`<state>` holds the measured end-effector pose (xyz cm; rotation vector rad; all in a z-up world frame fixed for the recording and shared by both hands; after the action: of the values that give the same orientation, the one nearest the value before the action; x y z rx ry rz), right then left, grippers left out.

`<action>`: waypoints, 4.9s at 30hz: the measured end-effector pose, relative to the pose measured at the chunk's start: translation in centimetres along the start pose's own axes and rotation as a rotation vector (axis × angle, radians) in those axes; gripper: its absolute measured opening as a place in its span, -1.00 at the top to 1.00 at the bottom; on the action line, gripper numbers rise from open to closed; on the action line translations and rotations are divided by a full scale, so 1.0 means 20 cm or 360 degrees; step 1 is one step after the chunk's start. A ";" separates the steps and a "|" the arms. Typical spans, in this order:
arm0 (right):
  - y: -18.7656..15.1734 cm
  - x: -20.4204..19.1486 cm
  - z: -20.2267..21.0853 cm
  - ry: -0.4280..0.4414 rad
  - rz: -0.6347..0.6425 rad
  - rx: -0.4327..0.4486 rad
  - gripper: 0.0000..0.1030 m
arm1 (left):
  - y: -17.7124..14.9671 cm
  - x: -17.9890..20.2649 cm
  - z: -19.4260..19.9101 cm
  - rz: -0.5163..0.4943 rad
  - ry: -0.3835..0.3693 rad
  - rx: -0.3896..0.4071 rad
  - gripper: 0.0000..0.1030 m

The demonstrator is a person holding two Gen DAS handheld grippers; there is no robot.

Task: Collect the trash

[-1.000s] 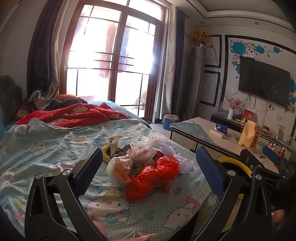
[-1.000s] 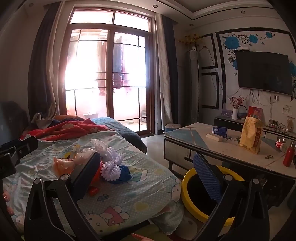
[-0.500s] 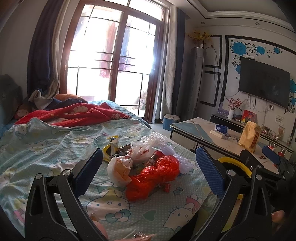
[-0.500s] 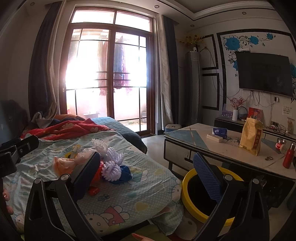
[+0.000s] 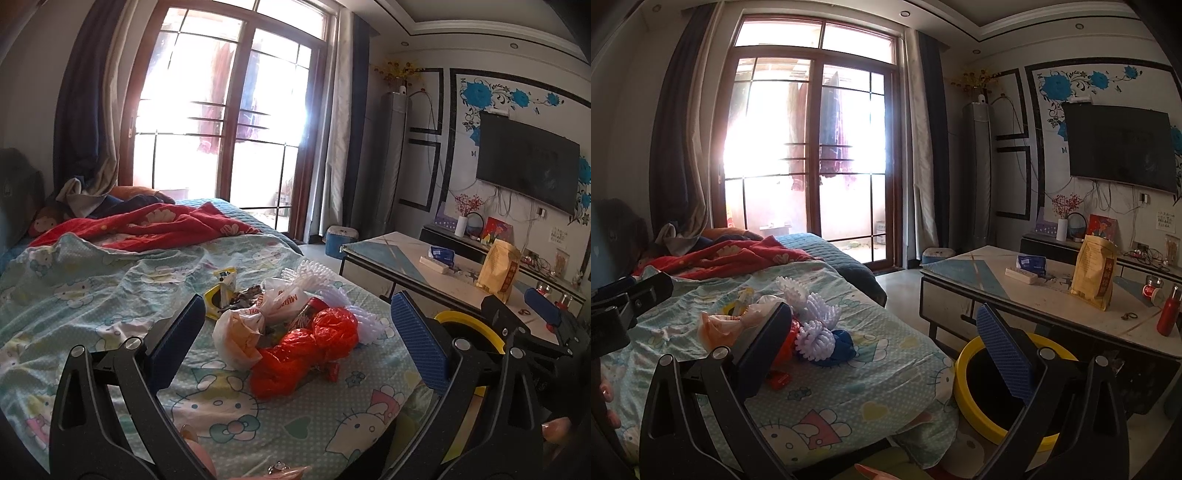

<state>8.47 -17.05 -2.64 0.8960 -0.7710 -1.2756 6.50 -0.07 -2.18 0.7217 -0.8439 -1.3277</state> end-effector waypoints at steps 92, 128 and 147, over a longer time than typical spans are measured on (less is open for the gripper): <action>0.09 0.04 -0.38 0.0391 -0.0002 -0.0476 0.87 | 0.14 -0.25 -0.33 0.0137 -0.0222 -0.0381 0.68; 0.00 1.04 -0.27 0.0013 -0.0542 -0.0471 0.87 | -0.08 0.92 -0.73 -0.0484 -0.0468 -0.0659 0.67; -0.26 1.35 -0.46 0.0022 -0.0779 -0.0748 0.86 | -0.39 1.32 -0.98 -0.0777 -0.0555 -0.0920 0.65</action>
<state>18.01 -42.99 -11.62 0.7229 -0.2148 -1.7833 20.26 -27.63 -16.06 0.2377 -0.5126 -2.0628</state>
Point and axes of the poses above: each gripper's, at about its wrist camera, not at the fingertips, and z roughly against the way its jaws point, x to its right, y to its top, the point moved 7 cm from there along -z, roughly the way its jaws point, and after that the axes turned 14 degrees about -x, right-handed, at the moved point
